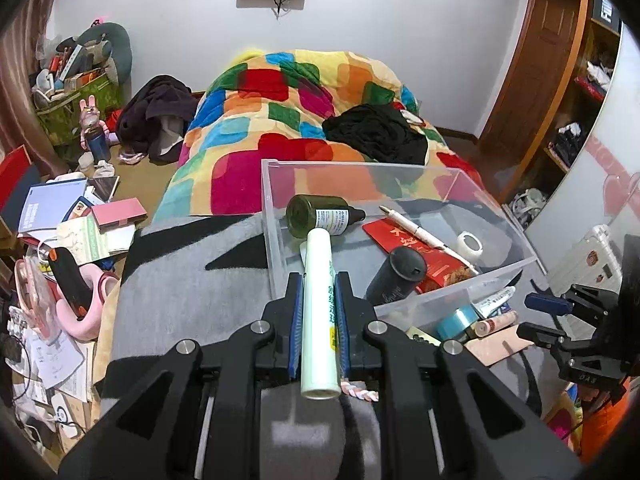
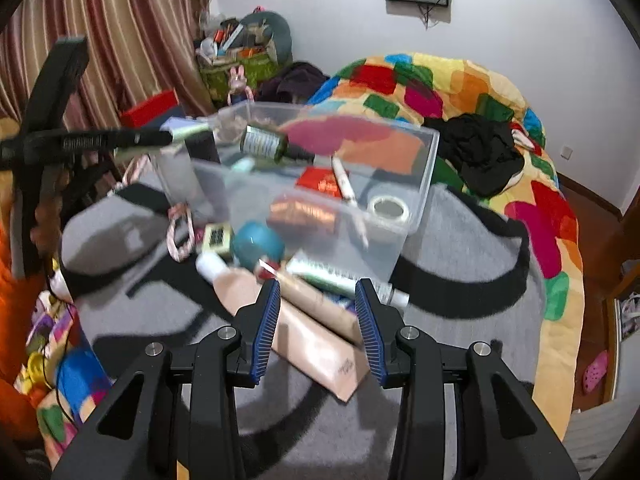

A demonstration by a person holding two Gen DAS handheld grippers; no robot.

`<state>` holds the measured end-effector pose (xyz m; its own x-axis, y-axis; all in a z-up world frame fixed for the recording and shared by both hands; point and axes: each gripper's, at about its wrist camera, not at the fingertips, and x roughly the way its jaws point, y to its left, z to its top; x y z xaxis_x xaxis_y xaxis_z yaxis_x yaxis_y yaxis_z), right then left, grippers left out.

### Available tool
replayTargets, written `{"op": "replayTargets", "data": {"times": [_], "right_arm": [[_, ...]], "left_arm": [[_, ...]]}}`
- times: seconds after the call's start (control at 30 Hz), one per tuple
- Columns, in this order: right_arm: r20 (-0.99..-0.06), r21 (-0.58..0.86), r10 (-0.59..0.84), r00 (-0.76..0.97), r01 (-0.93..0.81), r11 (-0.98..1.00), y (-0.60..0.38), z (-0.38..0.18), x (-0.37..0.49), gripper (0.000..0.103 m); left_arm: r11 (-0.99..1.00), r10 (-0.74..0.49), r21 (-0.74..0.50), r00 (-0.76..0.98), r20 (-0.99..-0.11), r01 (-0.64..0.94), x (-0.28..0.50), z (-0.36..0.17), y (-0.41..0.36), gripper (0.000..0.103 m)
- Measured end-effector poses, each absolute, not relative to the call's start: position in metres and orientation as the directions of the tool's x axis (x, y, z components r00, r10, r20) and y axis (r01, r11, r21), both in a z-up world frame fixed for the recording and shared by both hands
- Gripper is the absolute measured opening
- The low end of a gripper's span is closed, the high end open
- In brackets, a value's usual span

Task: Organize objects
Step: 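Release the pale green tube into the box with left tool while right tool reaches the beige tube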

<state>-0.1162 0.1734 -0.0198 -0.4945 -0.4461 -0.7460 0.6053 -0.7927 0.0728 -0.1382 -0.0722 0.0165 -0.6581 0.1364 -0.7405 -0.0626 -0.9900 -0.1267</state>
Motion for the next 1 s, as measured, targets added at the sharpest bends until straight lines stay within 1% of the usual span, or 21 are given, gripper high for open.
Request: {"op": "replayTargets", "data": {"times": [0.1,0.27,0.4,0.67,0.83,0.97,1.0], "right_arm": [[-0.766,0.073,-0.437,-0.471,0.611,-0.788,0.175,-0.027,-0.118,0.035],[-0.797,0.035,-0.395,-0.457,0.618,-0.785,0.171,-0.038,-0.123,0.035],[-0.81,0.048,-0.403,-0.425,0.638,-0.769,0.169,-0.038,-0.128,0.034],[-0.83,0.088,-0.439,-0.343,0.697,-0.711,0.169,-0.036,-0.116,0.017],[-0.826,0.083,-0.441,-0.351,0.698,-0.711,0.167,-0.036,-0.109,0.017],[-0.822,0.082,-0.442,-0.359,0.694,-0.716,0.158,-0.035,-0.113,0.021],[-0.821,0.081,-0.441,-0.362,0.692,-0.718,0.156,-0.035,-0.114,0.021]], "left_arm": [[-0.99,0.135,-0.121,-0.647,-0.75,-0.066,-0.143,0.015,-0.07,0.015],[-0.99,0.14,-0.126,-0.629,-0.765,-0.067,-0.155,0.012,-0.07,0.015],[-0.989,0.142,-0.129,-0.623,-0.769,-0.066,-0.157,0.01,-0.07,0.015],[-0.99,0.135,-0.123,-0.643,-0.754,-0.064,-0.138,0.017,-0.072,0.016],[-0.991,0.133,-0.09,-0.665,-0.735,-0.098,-0.108,0.023,-0.064,0.016],[-0.988,0.149,-0.091,-0.658,-0.738,-0.122,-0.099,0.019,-0.058,0.025],[-0.989,0.145,-0.086,-0.647,-0.749,-0.122,-0.099,0.013,-0.056,0.025]]}}
